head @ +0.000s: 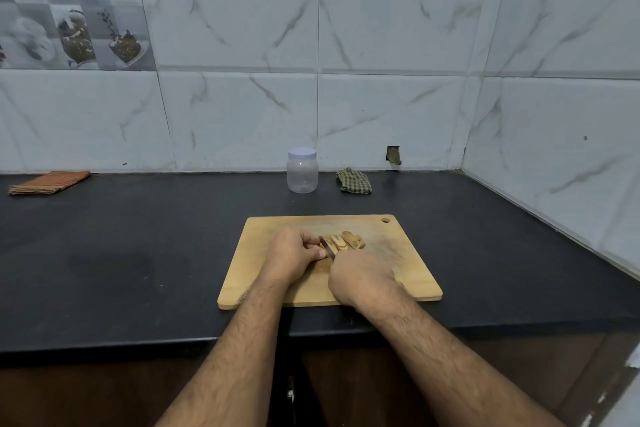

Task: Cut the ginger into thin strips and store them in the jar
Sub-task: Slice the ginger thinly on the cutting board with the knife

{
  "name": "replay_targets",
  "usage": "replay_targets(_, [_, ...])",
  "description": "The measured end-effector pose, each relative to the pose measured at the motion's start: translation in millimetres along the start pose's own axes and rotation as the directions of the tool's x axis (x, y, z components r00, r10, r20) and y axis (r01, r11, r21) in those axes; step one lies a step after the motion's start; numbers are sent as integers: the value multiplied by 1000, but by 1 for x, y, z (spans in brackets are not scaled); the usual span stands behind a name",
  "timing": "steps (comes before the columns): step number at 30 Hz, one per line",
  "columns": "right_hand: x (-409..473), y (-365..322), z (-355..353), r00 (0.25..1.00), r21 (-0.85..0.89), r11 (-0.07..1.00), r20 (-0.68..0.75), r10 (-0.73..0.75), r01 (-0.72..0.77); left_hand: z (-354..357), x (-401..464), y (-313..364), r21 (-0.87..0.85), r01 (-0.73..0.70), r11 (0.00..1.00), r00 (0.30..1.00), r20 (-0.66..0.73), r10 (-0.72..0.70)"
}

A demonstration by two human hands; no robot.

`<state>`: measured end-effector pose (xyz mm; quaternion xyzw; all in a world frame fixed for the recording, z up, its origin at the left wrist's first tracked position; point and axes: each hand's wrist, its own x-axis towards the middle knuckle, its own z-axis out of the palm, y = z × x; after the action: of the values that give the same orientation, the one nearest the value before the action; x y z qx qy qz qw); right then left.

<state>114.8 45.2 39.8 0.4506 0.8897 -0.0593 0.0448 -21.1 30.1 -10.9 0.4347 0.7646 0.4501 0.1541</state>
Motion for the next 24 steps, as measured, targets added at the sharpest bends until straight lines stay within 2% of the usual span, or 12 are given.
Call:
replay_targets(14, [6, 0, -2, 999, -46, 998, -9, -33, 33, 3, 4, -1, 95, -16, 995, 1000, -15, 18])
replay_targets(24, [10, -3, -5, 999, -91, 995, 13, -49, 50, 4, 5, -4, 78, -15, 997, 1000, -17, 16])
